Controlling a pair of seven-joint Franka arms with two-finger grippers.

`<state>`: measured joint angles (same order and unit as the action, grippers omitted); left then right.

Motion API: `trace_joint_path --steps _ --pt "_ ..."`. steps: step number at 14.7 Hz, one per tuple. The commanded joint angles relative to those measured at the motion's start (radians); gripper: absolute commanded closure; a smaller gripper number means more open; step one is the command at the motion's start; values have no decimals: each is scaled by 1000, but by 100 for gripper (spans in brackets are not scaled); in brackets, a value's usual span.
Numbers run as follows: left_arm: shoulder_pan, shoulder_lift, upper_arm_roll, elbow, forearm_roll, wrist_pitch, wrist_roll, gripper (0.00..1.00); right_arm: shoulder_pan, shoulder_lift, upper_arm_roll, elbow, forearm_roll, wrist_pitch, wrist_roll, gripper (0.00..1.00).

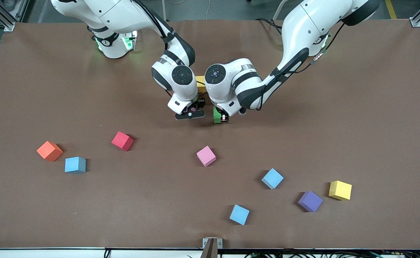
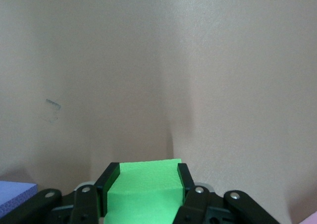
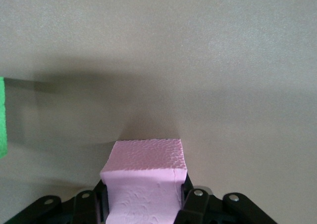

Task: Arrange 11 blocks into digit 3

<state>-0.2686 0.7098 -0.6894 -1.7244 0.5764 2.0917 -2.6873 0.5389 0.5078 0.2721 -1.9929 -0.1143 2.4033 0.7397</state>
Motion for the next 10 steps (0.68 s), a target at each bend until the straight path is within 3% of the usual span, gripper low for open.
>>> trace_joint_path --steps 1,10 --pt "-12 2 5 3 20 10 1 99 12 -29 -2 -50 15 5 15 60" --pt "-17 2 5 -3 20 10 3 99 15 -29 -2 -50 15 4 15 59"
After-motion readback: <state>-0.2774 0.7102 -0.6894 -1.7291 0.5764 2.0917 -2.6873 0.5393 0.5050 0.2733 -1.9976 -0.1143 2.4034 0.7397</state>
